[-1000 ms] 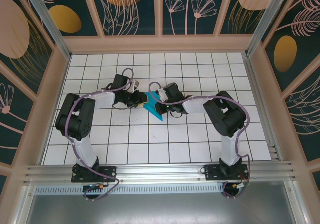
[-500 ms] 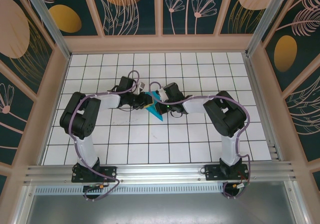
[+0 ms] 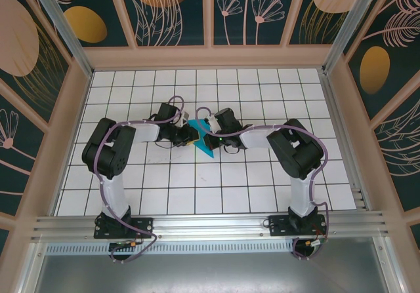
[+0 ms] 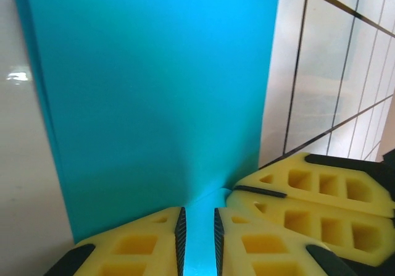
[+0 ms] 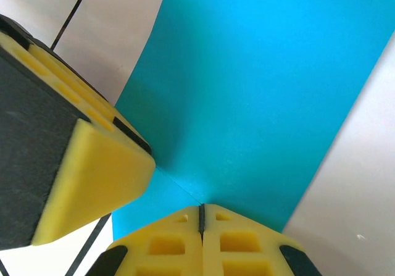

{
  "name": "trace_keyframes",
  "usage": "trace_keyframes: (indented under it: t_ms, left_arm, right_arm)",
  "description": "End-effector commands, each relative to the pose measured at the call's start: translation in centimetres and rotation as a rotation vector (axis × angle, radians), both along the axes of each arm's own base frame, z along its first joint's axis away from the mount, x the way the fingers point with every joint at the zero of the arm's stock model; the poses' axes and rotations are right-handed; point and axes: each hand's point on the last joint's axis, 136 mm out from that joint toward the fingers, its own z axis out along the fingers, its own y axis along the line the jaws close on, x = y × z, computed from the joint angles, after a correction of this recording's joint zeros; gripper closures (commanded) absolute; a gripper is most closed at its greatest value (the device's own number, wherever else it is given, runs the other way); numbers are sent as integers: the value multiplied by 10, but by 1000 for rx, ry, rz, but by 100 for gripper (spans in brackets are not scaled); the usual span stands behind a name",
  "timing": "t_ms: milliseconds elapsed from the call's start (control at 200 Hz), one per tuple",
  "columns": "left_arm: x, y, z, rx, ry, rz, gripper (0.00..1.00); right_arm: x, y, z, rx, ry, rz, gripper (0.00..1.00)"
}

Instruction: Fold a paper plane with a square sheet of paper (fold left side to right side)

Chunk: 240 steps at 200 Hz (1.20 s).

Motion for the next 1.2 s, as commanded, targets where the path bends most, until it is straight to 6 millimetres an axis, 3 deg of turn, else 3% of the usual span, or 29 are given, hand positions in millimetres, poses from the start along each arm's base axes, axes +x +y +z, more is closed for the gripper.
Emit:
trace_keyframes:
  t_ms: [0,125,275,465,560,686,881,1196]
  left_arm:
    - [-13,11,-27,82,46,-3,78]
    - [-16,18,-38,128,60,2,78]
    - [-32,29,-59,180,107,7,78]
    - [-37,32,-68,197,122,6,79]
    - [-36,31,-68,196,121,6,79]
    - [-35,30,-66,195,116,5,79]
    - [-33,30,-65,195,112,6,79]
    - [-32,28,-64,192,109,5,79]
  right_arm:
    - [-18,-19,-24,-90,98,-3,100]
    - [-11,-12,-5,-55,73,-2,100]
    - [1,-7,23,2,47,-24,85]
    - [11,-16,60,44,22,-74,68]
    - [5,-21,73,48,29,-82,62]
    - [-20,-14,86,121,98,-31,66]
    - [-59,13,78,198,248,59,73]
    - [-62,22,38,150,360,81,75]
